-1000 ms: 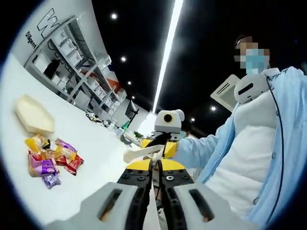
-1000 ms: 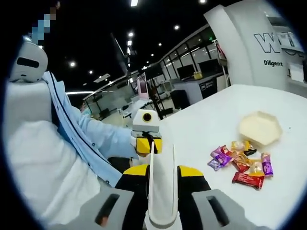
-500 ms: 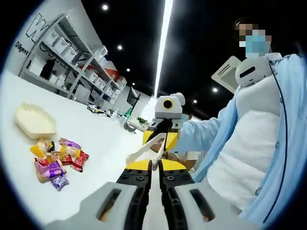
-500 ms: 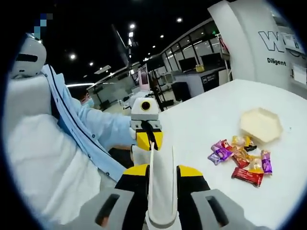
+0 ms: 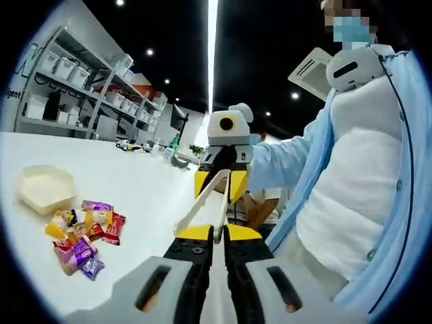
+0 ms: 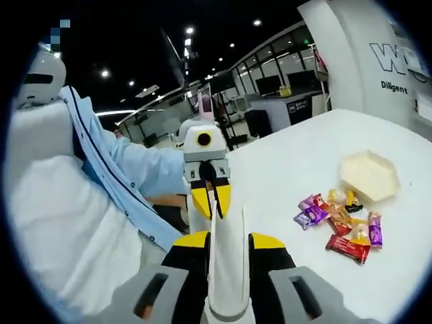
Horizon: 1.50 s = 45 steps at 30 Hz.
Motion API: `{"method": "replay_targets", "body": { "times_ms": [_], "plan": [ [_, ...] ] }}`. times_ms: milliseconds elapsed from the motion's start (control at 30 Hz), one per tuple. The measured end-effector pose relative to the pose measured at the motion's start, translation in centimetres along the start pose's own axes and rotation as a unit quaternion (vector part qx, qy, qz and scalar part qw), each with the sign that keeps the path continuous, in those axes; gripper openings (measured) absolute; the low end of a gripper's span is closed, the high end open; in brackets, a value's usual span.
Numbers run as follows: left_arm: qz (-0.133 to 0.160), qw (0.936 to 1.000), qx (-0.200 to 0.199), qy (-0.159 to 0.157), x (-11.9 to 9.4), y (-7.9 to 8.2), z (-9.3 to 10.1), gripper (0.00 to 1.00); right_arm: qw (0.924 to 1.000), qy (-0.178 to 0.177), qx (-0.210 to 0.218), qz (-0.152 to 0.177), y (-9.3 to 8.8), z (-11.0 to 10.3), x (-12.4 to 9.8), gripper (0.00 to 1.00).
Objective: Place the target food into the container with the food tongs after gripping and lifting it, then release it inside without dropping or visibly crushing the food.
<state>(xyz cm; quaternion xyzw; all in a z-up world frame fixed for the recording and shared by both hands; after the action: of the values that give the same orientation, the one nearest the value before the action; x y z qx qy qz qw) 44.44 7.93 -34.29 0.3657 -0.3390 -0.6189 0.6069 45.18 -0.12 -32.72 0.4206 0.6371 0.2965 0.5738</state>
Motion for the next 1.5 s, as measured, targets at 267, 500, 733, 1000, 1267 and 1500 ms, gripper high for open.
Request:
{"method": "replay_targets", "body": {
  "times_ms": [267, 500, 733, 1000, 1267, 1500],
  "plan": [
    [-0.056, 0.9976, 0.036, 0.017, 0.1, -0.5, -0.7, 0.03, 0.9989, 0.004, -0.032, -0.033, 0.1, 0.7, 0.3, 0.16],
    [-0.089, 0.9941, 0.057, 0.024, 0.3, -0.6, -0.8, 0.01, 0.9969, 0.012, -0.056, -0.053, 0.1, 1.0, 0.4, 0.16],
    [-0.085, 0.9954, 0.043, 0.012, 0.1, -0.7, -0.7, 0.0, 0.995, 0.023, -0.082, -0.053, 0.1, 0.9, 0.4, 0.17],
    [-0.071, 0.9964, 0.044, -0.006, -0.2, -0.1, -0.2, 0.0, 0.9968, 0.027, -0.071, -0.026, 0.5, 0.9, 0.0, 0.2],
    [-0.045, 0.9983, 0.036, -0.006, -0.9, 0.6, -0.3, 0.0, 0.9988, 0.011, -0.048, 0.001, 0.6, 1.4, -0.8, 0.32],
    [0.002, 0.9997, 0.023, -0.004, -1.0, 1.4, -0.2, 0.0, 0.9971, -0.02, -0.044, 0.059, 1.7, 1.8, -0.8, 0.31]
  ]
}}
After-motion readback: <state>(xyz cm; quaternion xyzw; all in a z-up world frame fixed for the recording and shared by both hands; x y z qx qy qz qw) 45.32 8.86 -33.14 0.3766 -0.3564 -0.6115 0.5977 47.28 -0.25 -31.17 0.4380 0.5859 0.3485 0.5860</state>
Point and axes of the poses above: the point that each gripper's makers call its tool centre point, and the gripper's own axes: x roughly forward along the fingers, z roughly to its right, y roughly out of its top, the point moved 3 cm from there along -x, roughly backward along the fingers, and after that the axes turned 11 degrees about -x, right-handed, at the moved point
